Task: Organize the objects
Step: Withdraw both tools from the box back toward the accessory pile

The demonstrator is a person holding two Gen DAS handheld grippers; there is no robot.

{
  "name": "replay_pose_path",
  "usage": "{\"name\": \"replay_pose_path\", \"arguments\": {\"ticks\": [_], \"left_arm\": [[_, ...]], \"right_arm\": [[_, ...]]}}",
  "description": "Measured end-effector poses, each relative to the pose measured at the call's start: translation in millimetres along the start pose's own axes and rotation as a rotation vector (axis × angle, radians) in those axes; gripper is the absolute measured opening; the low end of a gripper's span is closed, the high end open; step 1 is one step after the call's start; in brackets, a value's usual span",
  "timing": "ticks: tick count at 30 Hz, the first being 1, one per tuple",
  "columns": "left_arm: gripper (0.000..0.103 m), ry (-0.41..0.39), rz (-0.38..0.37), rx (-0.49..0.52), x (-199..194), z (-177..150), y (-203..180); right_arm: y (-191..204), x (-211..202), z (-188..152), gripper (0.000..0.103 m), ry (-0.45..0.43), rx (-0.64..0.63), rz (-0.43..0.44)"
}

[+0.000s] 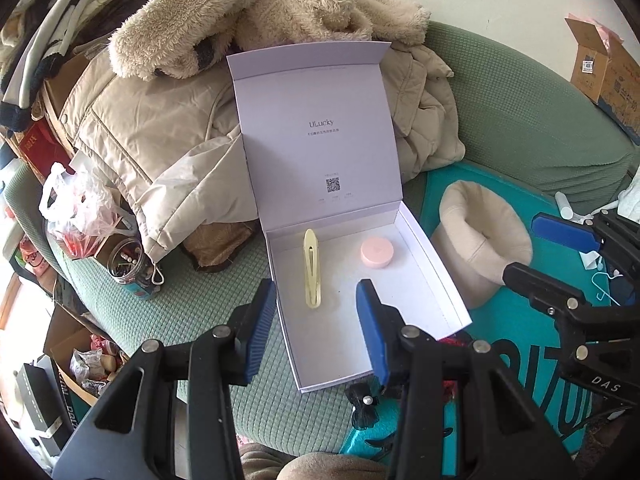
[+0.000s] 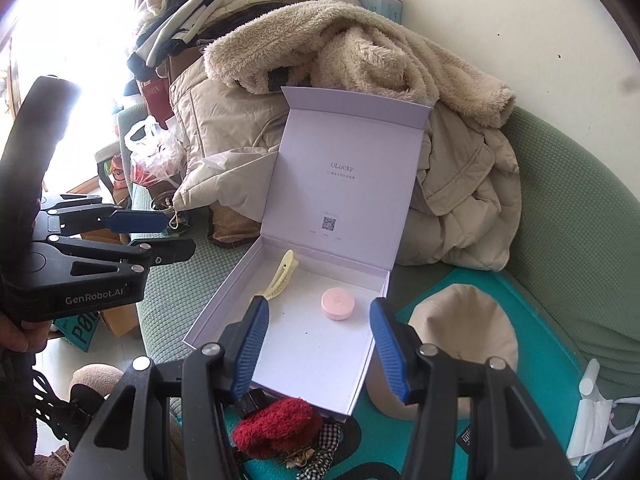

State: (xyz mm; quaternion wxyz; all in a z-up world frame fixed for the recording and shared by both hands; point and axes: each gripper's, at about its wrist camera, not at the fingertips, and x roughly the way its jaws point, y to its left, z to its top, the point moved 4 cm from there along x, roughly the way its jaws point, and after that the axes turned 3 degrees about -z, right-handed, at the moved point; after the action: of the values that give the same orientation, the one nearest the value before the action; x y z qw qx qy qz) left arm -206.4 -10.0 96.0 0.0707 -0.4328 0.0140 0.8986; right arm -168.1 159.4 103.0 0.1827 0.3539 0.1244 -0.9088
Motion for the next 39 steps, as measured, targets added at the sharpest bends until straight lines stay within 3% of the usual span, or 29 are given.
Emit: {"name": "replay_pose_path", "arguments": {"ticks": [13,24,39], "left_arm": [[0.042,0.002,-0.013,-0.017,-37.6,-45.7,-10.0],[0.044,0.021,-0.016,0.017,-50.1,-85.2,-22.0],[0.047,0.093,-0.109,0.072,-21.2,-138.2,-46.4]], "right_arm": [[12.1,-35.0,-36.8,0.053,-0.005,0.028,-0.019],[22.4,-36.2,-72.5,0.054,0.030,0.069,-0.007],[30.0,-20.5,-125.3,0.054,0.107,0.128,0.011]]}}
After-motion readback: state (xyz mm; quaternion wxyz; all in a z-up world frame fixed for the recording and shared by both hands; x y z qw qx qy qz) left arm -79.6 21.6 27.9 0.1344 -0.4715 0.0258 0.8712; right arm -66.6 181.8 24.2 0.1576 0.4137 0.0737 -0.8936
